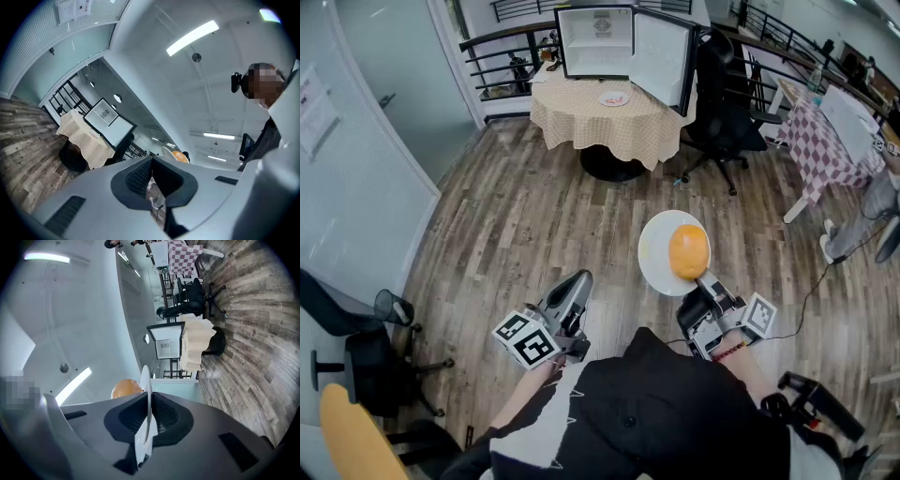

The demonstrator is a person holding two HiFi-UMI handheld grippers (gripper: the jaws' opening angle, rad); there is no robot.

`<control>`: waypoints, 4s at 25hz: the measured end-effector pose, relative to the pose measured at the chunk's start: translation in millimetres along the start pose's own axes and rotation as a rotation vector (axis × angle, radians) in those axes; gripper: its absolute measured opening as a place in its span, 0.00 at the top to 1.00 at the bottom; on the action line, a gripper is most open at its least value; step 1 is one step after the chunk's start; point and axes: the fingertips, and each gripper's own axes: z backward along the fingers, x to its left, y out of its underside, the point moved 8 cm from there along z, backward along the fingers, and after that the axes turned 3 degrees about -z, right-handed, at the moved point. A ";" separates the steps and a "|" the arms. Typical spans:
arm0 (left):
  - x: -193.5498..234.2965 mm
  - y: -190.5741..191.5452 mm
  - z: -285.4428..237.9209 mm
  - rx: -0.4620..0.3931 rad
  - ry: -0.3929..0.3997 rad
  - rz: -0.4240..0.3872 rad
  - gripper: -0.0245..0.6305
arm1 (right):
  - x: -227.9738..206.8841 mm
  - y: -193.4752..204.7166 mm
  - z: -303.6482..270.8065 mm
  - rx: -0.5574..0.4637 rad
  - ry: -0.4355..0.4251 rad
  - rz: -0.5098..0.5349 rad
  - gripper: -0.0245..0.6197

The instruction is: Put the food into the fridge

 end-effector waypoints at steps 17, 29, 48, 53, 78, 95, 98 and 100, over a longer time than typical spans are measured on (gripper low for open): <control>2.6 -0.1 15.6 -0.005 -0.009 0.003 0.94 | -3.4 16.3 -2.4 0.025 0.017 0.002 0.91; 37.2 -30.7 48.2 -0.014 -0.019 -0.036 0.94 | -13.2 54.2 -61.5 0.106 0.001 0.036 0.91; 128.5 -48.8 10.1 0.012 -0.071 -0.045 0.94 | -54.3 31.5 -132.9 0.097 -0.002 0.041 0.91; 161.5 -59.0 -40.2 0.008 -0.053 -0.042 0.94 | -63.7 -13.2 -171.6 0.076 0.005 0.058 0.91; 299.6 -113.3 -254.6 -0.007 -0.042 -0.062 0.94 | -89.0 -214.7 -363.5 0.093 -0.027 0.115 0.91; 452.0 -211.8 -311.7 0.126 0.074 -0.060 0.94 | -137.7 -198.1 -501.9 -0.084 0.031 0.077 0.91; 484.3 -234.0 -317.0 0.145 0.103 -0.057 0.94 | -146.4 -187.5 -534.9 -0.107 0.046 0.080 0.91; 492.7 -243.1 -319.3 0.152 0.112 -0.057 0.94 | -148.8 -183.7 -546.3 -0.115 0.058 0.075 0.91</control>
